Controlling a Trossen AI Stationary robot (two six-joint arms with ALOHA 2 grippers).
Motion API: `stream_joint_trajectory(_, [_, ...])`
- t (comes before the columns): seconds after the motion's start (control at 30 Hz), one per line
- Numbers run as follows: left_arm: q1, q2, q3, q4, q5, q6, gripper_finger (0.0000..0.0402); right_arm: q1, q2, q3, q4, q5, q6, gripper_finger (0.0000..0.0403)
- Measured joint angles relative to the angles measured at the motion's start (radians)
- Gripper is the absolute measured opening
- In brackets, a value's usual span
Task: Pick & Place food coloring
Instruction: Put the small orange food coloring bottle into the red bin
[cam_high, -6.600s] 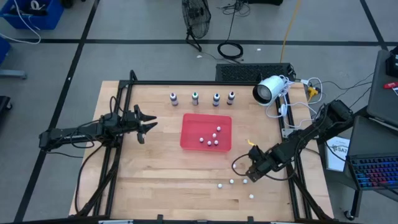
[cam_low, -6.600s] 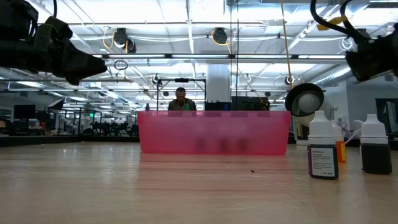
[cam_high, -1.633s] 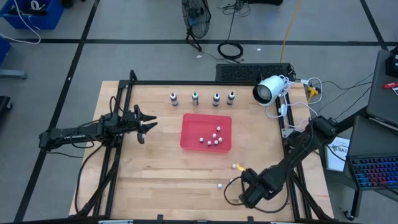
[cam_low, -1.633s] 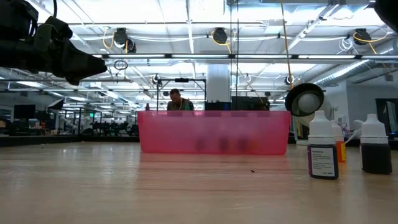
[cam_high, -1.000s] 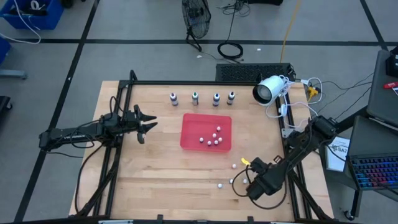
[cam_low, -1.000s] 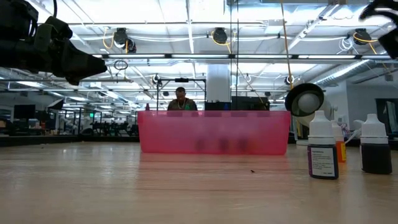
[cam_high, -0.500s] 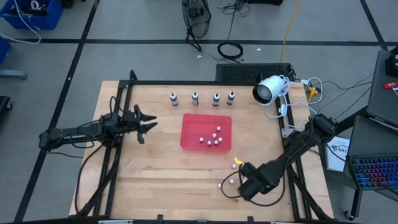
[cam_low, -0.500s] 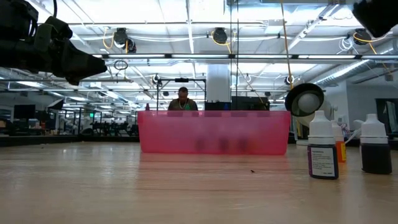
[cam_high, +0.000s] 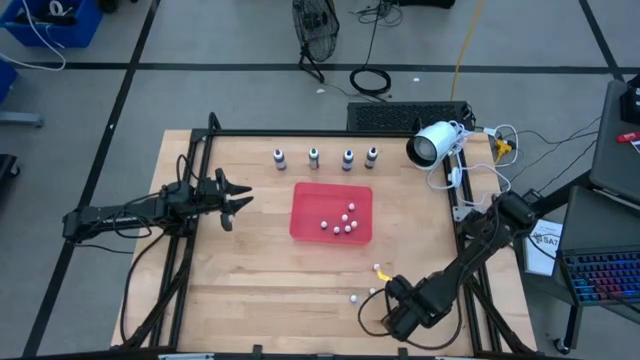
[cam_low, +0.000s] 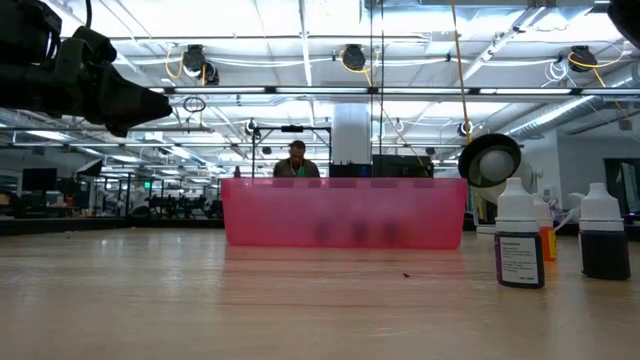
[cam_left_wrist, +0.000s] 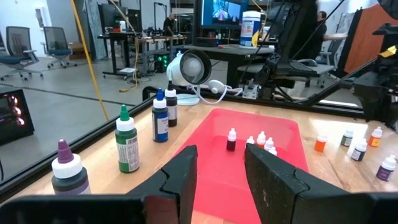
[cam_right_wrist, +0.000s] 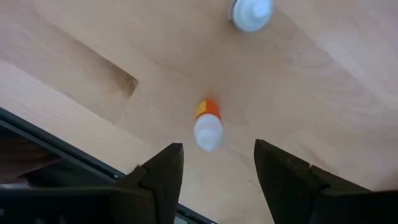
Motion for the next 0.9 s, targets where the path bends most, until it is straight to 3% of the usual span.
stream_joint_trajectory(0.67, [0.000, 0.000, 0.000, 0.000, 0.000, 0.000, 0.0136, 0.011, 0.048, -0.006, 0.034, 0.033, -0.001, 0.0183])
stream_joint_trajectory(0.9, [0.000, 0.000, 0.000, 0.000, 0.000, 0.000, 0.0136, 0.011, 0.048, -0.071, 0.141, 0.027, -0.001, 0.0183])
